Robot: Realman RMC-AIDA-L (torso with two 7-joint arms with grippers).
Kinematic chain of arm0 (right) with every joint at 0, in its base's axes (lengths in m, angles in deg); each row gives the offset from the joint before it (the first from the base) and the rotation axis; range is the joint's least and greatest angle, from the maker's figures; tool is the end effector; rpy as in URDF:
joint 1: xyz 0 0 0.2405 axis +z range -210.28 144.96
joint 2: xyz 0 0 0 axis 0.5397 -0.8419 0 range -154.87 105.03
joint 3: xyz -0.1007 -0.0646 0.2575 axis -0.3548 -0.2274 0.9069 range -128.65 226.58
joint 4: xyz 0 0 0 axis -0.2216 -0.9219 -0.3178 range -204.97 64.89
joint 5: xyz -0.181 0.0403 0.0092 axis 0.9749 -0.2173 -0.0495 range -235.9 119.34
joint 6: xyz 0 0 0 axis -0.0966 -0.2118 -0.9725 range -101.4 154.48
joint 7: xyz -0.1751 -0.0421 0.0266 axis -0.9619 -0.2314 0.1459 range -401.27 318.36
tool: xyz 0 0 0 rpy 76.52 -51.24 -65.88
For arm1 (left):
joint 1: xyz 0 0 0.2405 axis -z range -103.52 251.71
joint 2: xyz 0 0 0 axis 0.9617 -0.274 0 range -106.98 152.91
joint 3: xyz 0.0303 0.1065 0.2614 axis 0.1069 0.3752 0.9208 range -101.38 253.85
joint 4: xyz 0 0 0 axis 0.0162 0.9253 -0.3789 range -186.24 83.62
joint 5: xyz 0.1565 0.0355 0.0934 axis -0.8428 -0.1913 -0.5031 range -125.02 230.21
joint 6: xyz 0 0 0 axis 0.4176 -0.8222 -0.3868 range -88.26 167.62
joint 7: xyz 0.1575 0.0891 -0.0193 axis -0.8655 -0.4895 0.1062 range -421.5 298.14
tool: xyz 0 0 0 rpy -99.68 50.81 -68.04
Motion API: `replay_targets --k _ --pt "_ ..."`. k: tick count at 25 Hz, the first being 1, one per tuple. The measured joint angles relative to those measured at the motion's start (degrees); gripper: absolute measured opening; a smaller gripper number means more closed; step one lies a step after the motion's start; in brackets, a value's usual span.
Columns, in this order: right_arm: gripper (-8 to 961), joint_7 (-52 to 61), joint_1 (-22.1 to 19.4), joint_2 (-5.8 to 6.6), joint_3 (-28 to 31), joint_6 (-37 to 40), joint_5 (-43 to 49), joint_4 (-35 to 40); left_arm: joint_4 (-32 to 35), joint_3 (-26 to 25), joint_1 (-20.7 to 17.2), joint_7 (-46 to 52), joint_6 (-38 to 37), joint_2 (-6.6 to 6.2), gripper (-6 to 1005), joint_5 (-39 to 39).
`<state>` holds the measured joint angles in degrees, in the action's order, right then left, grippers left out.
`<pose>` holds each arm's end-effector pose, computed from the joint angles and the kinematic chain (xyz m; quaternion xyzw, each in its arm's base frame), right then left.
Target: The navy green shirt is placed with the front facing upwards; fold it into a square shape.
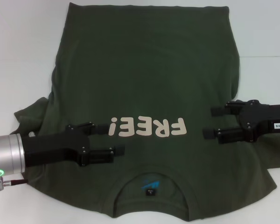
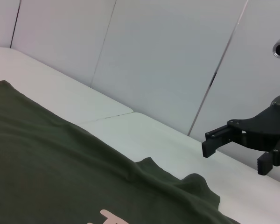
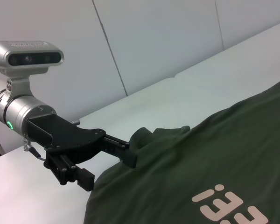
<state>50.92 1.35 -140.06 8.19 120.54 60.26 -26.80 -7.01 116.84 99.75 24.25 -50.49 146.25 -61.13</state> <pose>0.2426 0.3529 -0.0153 -0.9461 0.2405 0.1962 0.0922 -0.2511 0.3165 -0.0579 -0.9201 -0.2664 -0.2597 0.1223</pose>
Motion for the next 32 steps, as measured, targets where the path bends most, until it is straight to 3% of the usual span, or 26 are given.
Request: replay_targets --k 18,27,32 --pt "927 0.0 -0.3 -0.49 0.4 0.1 0.0 0.0 0.0 -1.9 -0.2 0.5 2.0 0.46 907 0.1" --pt "927 0.0 -0.3 -1.48 2.1 0.0 0.0 -0.2 -0.5 -11.4 -1.8 2.8 6.9 0.50 908 0.1" --pt "927 0.5 0.0 -2.00 2.4 -0.5 -0.9 -0.3 -1.1 -18.4 -3.4 4.2 13.8 0.67 908 0.1"
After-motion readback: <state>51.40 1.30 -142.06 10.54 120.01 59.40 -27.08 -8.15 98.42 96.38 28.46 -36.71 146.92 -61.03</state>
